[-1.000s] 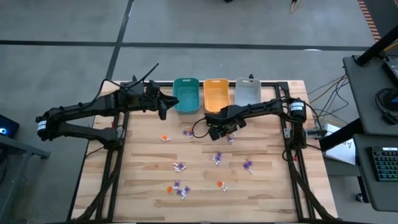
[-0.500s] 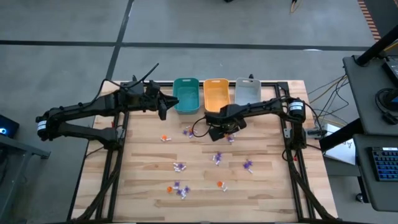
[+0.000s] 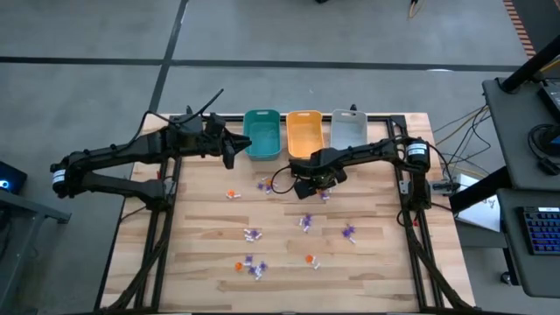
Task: Sort Halloween decoration
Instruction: Put the orange pumpkin toy into the yellow bin
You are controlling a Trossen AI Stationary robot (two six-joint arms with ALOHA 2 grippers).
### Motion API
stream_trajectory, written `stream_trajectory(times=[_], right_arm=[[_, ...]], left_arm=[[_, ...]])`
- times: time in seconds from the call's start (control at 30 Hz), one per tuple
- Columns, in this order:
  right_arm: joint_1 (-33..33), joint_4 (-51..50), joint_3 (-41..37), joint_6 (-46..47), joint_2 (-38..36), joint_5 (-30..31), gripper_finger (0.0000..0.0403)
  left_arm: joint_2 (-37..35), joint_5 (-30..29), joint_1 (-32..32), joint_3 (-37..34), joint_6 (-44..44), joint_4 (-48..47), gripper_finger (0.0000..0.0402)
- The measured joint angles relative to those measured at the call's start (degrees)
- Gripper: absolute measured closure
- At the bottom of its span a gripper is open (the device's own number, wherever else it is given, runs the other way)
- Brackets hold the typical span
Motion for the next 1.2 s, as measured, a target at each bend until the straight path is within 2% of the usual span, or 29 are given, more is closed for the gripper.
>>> stream_trajectory(times=[0.4,0.77,1.2], right_arm=[[0.1,0.8,0.0,0.1,0.0,-0.9,0.0317],[0.0,1.0,0.1,-0.5,-0.5,-0.9,0.0324],[-0.9,0.8,3.3,-2.8,-2.4,-0.8,0.0379]], left_arm=[[0.0,0.0,0.0,0.0,0.0,0.0,0.0324],[0.0,0.0,0.0,0.0,0.0,0.0,0.0324],[0.0,0.0,0.0,0.0,0.0,0.0,0.0324]])
